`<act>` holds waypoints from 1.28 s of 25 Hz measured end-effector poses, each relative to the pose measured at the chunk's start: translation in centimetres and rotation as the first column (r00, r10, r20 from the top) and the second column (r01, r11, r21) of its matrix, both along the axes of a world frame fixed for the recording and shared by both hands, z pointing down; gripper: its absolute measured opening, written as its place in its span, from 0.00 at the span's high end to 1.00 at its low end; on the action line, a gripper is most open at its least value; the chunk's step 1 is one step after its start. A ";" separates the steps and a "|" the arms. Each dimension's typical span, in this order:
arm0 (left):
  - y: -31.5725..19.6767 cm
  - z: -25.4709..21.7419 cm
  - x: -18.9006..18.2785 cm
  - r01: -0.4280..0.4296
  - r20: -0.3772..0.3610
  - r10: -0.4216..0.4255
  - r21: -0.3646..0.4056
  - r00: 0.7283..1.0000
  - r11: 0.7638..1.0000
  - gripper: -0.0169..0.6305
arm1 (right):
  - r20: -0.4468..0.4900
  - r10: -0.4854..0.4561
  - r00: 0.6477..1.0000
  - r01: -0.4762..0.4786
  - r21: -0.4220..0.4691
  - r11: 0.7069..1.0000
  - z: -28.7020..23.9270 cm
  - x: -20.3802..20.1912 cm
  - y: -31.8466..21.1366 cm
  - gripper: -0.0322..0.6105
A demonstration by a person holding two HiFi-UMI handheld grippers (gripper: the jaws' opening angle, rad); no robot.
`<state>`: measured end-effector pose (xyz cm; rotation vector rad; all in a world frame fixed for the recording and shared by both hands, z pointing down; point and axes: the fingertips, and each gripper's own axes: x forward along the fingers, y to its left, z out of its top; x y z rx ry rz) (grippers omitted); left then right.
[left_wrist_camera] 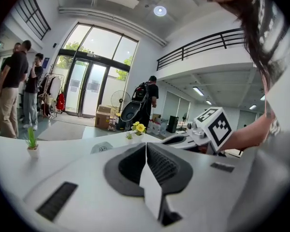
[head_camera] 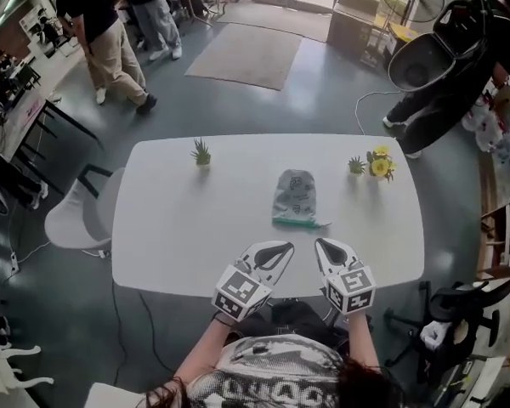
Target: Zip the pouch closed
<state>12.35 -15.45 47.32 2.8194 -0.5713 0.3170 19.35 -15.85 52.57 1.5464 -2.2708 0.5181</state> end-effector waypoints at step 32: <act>-1.4 4.6 1.9 0.312 0.133 -0.303 -0.057 0.944 0.948 0.95 | -0.113 -0.575 0.810 0.515 -0.333 0.790 14.9 4.8 -4.5 0.92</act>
